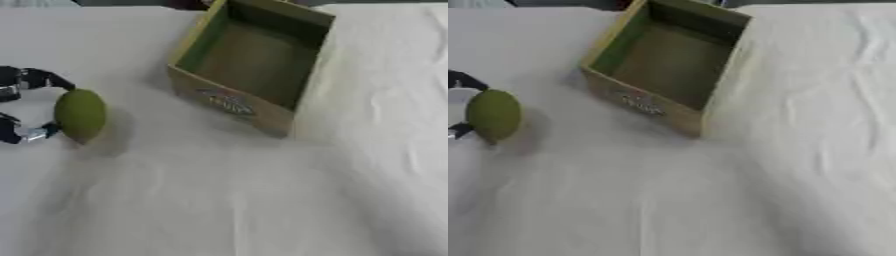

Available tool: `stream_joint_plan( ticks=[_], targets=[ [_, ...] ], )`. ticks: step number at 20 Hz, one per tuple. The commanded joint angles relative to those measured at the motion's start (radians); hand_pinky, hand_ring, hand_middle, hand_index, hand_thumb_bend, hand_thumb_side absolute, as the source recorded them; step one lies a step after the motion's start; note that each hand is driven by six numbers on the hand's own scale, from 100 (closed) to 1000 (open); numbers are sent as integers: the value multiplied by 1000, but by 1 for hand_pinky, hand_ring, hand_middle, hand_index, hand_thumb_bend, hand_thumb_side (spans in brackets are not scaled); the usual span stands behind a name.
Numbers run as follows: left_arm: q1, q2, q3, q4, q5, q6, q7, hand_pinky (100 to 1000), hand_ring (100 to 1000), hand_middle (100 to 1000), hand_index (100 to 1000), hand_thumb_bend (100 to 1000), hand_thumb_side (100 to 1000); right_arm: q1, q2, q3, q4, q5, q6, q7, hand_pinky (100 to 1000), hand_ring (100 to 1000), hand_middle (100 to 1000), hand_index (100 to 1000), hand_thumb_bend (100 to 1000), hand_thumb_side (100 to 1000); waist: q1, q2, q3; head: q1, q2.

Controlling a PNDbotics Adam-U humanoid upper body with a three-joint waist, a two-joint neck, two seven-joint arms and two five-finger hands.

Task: Pick up objects on the table and place them in the box.

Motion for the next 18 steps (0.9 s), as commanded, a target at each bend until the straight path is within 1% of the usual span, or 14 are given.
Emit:
stream_joint_plan(
  ticks=[1,3,7,11,13,15,16,17,18],
  targets=[
    [-26,13,9,9,12,-21,-31,894,926,852,958,244,481,-15,-11,-2,-21,-9,-1,3,831,770,541,725,100,508,-1,-25,-1,5,-6],
    [-38,0,4,19,12,-28,-48,882,918,842,946,225,501,-17,-9,0,-21,-10,-2,4,831,770,540,725,100,508,-1,-24,-5,10,-7],
    [-64,-25,-1,56,-3,-42,-119,833,877,796,920,231,499,-22,-5,2,-21,-16,-3,7,831,770,540,725,100,509,1,-23,-10,15,-7],
    [-74,-38,4,79,-15,-50,-157,807,838,753,896,213,479,-23,-4,3,-21,-19,-3,10,831,769,540,725,100,510,1,-24,-12,18,-7],
    [-76,-40,6,85,-21,-50,-162,787,809,712,877,224,429,-23,-4,3,-21,-20,-3,10,831,770,539,725,100,509,1,-24,-11,18,-6],
    [-76,-40,10,87,-33,-45,-150,744,756,628,814,232,309,-22,-4,4,-21,-20,-3,11,831,770,539,725,100,509,1,-25,-10,18,-6],
    [-76,-40,12,86,-42,-42,-136,744,756,628,814,232,309,-22,-4,4,-21,-21,-3,12,831,770,539,725,100,509,1,-25,-9,17,-6],
    [-76,-39,15,83,-50,-38,-119,696,705,577,767,229,192,-22,-4,4,-21,-21,-3,12,831,769,539,725,100,510,1,-25,-9,17,-6],
    [-75,-38,19,78,-60,-31,-90,671,673,556,745,228,105,-22,-4,4,-21,-22,-3,12,831,769,539,725,100,510,1,-26,-8,16,-6]
  ],
)
